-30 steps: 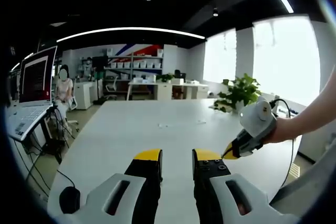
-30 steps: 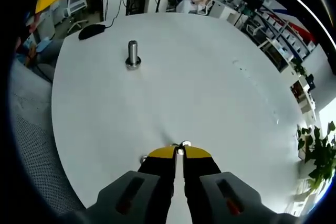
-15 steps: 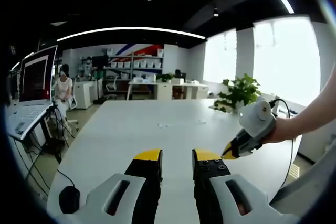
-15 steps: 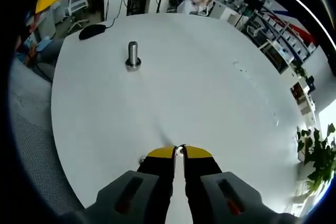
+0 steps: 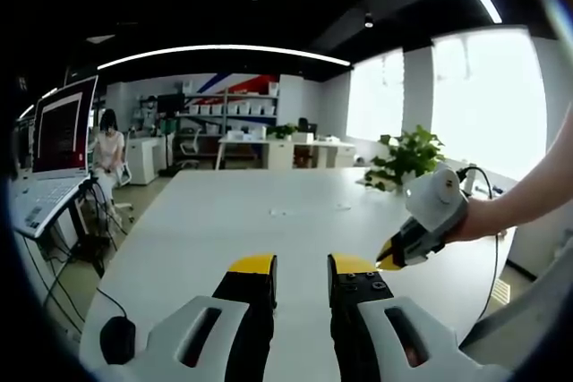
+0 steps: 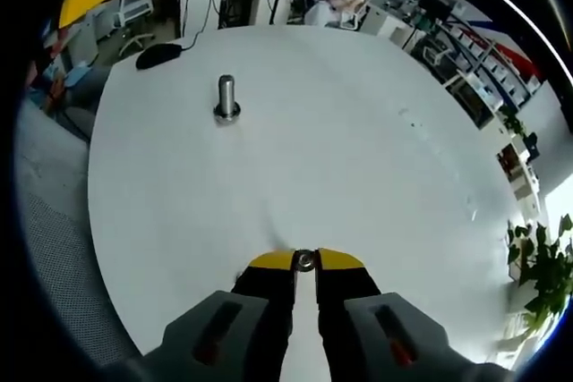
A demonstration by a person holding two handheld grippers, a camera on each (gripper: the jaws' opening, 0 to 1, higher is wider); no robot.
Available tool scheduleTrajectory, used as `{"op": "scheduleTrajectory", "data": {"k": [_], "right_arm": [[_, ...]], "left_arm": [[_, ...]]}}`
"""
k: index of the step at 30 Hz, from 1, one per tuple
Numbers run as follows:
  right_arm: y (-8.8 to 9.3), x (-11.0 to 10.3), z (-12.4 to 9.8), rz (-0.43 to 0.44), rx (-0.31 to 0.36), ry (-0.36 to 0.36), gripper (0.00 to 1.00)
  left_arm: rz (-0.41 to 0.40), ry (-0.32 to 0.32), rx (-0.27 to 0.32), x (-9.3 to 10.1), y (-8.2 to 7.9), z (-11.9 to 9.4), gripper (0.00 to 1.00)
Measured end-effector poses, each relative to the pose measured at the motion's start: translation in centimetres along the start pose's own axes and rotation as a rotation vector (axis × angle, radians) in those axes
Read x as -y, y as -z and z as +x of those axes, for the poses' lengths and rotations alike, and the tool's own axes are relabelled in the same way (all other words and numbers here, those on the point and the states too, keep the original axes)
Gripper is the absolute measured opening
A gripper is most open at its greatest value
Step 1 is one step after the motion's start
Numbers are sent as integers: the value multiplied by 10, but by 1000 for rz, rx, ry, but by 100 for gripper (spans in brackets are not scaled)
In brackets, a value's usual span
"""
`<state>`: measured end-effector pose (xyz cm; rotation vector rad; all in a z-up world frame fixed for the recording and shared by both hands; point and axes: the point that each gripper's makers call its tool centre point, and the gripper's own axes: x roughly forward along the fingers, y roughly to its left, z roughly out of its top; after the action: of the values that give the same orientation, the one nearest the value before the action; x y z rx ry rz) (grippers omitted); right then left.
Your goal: Place the washer onto the threaded stud by aligning its center hole with the stud, sliding it down to the base, and recovering from edge contact or off-axis alignment until the washer reaches the visible bottom stop.
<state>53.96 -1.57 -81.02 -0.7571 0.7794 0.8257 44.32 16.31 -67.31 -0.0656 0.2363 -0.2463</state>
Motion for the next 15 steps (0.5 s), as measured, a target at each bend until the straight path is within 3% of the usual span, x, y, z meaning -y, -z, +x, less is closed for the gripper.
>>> {"op": "scheduleTrajectory", "data": {"k": [11, 15], "right_arm": [[3, 0, 1, 11, 8, -1, 11], [2, 5, -2, 62, 29, 3, 11]], "left_arm": [[0, 2, -4, 1, 1, 0, 21], [0, 3, -5, 1, 1, 1, 21]]}}
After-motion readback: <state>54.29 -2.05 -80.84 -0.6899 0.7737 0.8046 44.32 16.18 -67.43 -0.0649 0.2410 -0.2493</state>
